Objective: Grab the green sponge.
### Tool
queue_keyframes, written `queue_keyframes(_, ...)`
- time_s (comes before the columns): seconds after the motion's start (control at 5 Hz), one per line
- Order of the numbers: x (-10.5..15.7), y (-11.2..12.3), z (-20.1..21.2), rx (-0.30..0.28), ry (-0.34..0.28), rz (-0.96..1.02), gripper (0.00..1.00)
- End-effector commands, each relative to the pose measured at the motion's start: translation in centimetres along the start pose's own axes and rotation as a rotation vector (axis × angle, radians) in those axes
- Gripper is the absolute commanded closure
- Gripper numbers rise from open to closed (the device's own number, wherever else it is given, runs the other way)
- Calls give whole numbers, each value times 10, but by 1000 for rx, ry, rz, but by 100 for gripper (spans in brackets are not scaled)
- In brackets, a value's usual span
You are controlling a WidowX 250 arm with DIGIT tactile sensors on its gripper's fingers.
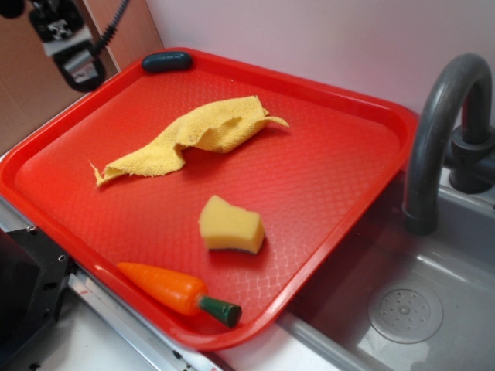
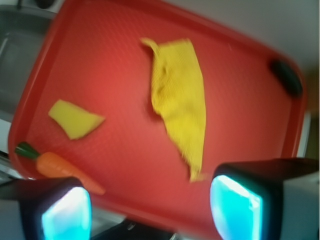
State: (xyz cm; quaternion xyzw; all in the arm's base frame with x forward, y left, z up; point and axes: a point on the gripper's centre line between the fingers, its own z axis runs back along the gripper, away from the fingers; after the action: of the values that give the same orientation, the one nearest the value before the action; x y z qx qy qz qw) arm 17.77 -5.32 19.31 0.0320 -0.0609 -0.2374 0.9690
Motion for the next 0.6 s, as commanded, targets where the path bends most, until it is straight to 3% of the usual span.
queue_keyframes(0.0,30,-61,-25,-191,-99,-485,0)
queue_keyframes(0.4,30,-93,-57,-207,-5,-575,0)
